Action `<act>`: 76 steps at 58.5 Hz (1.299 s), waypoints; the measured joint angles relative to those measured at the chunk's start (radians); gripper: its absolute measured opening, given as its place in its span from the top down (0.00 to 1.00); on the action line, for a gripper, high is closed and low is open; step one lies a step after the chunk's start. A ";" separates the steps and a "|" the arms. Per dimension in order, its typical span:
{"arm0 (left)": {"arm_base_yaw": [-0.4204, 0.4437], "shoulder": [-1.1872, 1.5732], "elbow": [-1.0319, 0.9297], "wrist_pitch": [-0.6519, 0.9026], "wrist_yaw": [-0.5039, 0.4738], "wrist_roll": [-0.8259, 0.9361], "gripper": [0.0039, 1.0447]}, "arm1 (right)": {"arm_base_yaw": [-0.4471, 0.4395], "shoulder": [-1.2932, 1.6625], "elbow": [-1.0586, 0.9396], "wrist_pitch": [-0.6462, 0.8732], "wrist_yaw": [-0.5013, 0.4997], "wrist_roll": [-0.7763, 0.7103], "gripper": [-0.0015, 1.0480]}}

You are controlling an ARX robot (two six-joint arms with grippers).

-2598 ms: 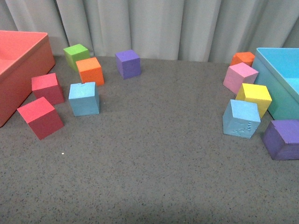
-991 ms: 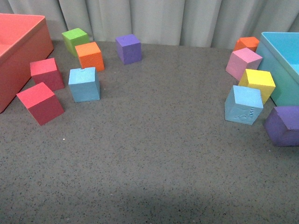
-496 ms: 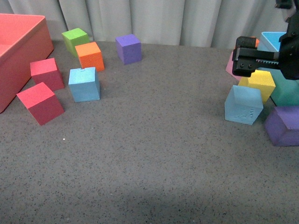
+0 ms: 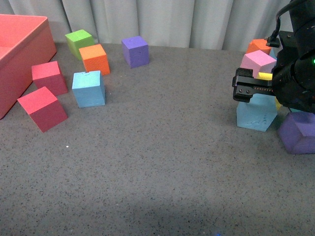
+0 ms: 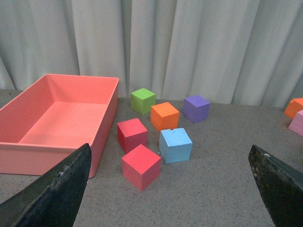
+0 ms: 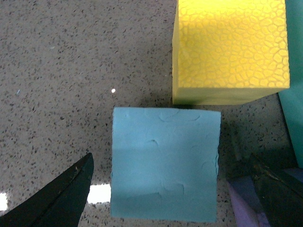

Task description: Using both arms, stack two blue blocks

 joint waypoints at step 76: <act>0.000 0.000 0.000 0.000 0.000 0.000 0.06 | 0.102 0.100 0.230 -0.180 -0.050 0.009 0.54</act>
